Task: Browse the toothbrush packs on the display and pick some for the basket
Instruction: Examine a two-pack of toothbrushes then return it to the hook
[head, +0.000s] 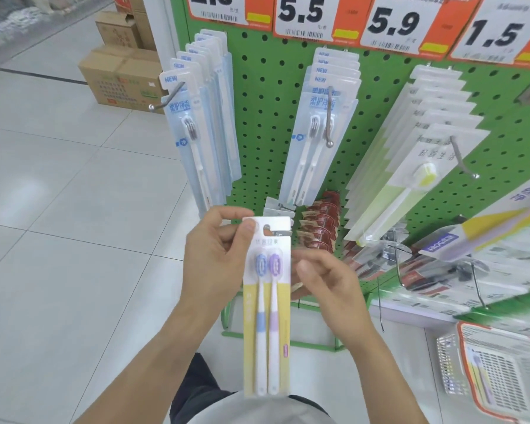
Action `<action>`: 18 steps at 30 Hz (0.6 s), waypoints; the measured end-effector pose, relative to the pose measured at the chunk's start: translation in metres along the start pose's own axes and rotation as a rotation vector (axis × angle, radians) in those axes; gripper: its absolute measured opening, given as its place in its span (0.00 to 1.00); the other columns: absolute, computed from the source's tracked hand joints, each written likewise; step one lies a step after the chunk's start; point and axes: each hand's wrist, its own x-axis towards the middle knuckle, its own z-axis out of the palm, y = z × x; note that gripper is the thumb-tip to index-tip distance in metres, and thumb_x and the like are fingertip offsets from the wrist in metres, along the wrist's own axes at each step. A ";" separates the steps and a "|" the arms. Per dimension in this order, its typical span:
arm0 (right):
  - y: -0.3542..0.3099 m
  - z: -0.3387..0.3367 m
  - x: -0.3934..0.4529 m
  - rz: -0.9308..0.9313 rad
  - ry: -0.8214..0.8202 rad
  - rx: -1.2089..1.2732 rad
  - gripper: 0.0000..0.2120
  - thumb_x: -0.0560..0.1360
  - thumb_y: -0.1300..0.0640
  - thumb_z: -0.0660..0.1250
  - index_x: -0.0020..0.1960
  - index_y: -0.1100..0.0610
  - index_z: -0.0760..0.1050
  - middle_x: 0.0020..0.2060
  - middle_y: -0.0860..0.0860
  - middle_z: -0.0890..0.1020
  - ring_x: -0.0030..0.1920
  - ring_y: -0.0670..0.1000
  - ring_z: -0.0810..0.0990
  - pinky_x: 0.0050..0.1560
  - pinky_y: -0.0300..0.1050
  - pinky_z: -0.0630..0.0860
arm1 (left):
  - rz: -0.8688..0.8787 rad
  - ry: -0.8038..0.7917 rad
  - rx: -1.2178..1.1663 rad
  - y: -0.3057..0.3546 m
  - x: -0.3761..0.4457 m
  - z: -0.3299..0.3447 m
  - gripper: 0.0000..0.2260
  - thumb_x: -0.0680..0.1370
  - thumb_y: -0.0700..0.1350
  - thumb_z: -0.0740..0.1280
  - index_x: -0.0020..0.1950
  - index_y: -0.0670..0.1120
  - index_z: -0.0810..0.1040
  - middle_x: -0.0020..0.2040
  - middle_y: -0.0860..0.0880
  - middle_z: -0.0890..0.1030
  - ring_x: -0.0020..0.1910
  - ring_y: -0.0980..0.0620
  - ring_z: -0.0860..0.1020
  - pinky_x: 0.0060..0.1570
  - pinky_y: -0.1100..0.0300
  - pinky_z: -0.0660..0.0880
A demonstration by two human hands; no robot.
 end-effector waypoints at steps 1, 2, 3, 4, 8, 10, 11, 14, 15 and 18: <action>0.000 -0.002 -0.007 0.033 -0.080 0.060 0.16 0.75 0.51 0.74 0.57 0.59 0.80 0.46 0.57 0.87 0.43 0.56 0.86 0.40 0.48 0.81 | -0.019 -0.029 0.002 -0.002 -0.002 0.002 0.02 0.82 0.39 0.67 0.52 0.44 0.78 0.35 0.46 0.86 0.29 0.50 0.80 0.26 0.58 0.75; 0.000 -0.003 -0.013 0.065 -0.132 0.092 0.15 0.73 0.53 0.76 0.56 0.59 0.81 0.46 0.59 0.87 0.41 0.55 0.86 0.38 0.46 0.81 | -0.039 -0.058 0.002 -0.005 -0.004 0.004 0.02 0.82 0.39 0.67 0.52 0.44 0.78 0.35 0.45 0.86 0.30 0.47 0.82 0.28 0.53 0.76; 0.001 -0.003 -0.018 0.086 -0.149 0.111 0.12 0.72 0.56 0.77 0.53 0.59 0.82 0.45 0.60 0.87 0.39 0.55 0.85 0.36 0.45 0.80 | -0.064 -0.086 0.001 -0.009 -0.006 0.005 0.02 0.81 0.40 0.67 0.53 0.44 0.78 0.36 0.45 0.86 0.32 0.43 0.83 0.30 0.49 0.77; 0.004 -0.004 -0.021 0.098 -0.137 0.125 0.08 0.72 0.59 0.77 0.50 0.59 0.83 0.43 0.62 0.87 0.36 0.56 0.85 0.33 0.46 0.80 | -0.088 -0.112 0.006 -0.012 -0.008 0.007 0.02 0.81 0.40 0.67 0.53 0.45 0.78 0.37 0.44 0.86 0.34 0.40 0.83 0.33 0.46 0.78; 0.012 -0.005 -0.029 0.124 -0.007 0.137 0.09 0.71 0.63 0.76 0.50 0.65 0.82 0.41 0.64 0.86 0.32 0.56 0.84 0.29 0.46 0.79 | -0.176 -0.208 0.064 -0.024 -0.013 0.006 0.09 0.80 0.40 0.69 0.60 0.49 0.77 0.40 0.48 0.87 0.36 0.46 0.84 0.42 0.48 0.80; 0.014 -0.005 -0.031 0.134 0.022 0.122 0.11 0.71 0.62 0.75 0.51 0.65 0.82 0.41 0.63 0.86 0.32 0.56 0.84 0.30 0.46 0.79 | -0.208 -0.273 0.078 -0.030 -0.018 0.003 0.14 0.81 0.37 0.68 0.65 0.50 0.75 0.44 0.48 0.88 0.43 0.44 0.86 0.47 0.45 0.82; 0.016 -0.006 -0.033 0.134 0.028 0.111 0.11 0.71 0.61 0.75 0.52 0.65 0.82 0.41 0.63 0.87 0.32 0.55 0.84 0.31 0.46 0.79 | -0.210 -0.300 0.091 -0.032 -0.020 0.001 0.17 0.81 0.36 0.67 0.67 0.51 0.74 0.45 0.46 0.88 0.45 0.42 0.86 0.48 0.43 0.82; 0.018 -0.006 -0.036 0.142 0.045 0.116 0.12 0.71 0.62 0.75 0.53 0.66 0.82 0.40 0.62 0.87 0.31 0.54 0.83 0.31 0.45 0.78 | -0.194 -0.321 0.089 -0.034 -0.026 -0.002 0.22 0.81 0.36 0.67 0.67 0.61 0.75 0.47 0.34 0.85 0.48 0.28 0.81 0.51 0.33 0.79; 0.018 -0.005 -0.036 0.141 0.051 0.127 0.12 0.71 0.62 0.75 0.52 0.66 0.82 0.40 0.62 0.87 0.31 0.54 0.83 0.30 0.45 0.79 | -0.194 -0.316 0.080 -0.034 -0.026 -0.002 0.24 0.81 0.36 0.67 0.67 0.64 0.75 0.48 0.32 0.83 0.49 0.26 0.79 0.51 0.32 0.79; 0.020 -0.003 -0.037 0.115 0.059 0.181 0.11 0.72 0.62 0.75 0.51 0.67 0.82 0.40 0.63 0.86 0.31 0.54 0.84 0.30 0.45 0.79 | -0.199 -0.333 0.087 -0.030 -0.027 -0.003 0.29 0.81 0.35 0.66 0.71 0.66 0.70 0.48 0.32 0.84 0.49 0.27 0.79 0.55 0.34 0.78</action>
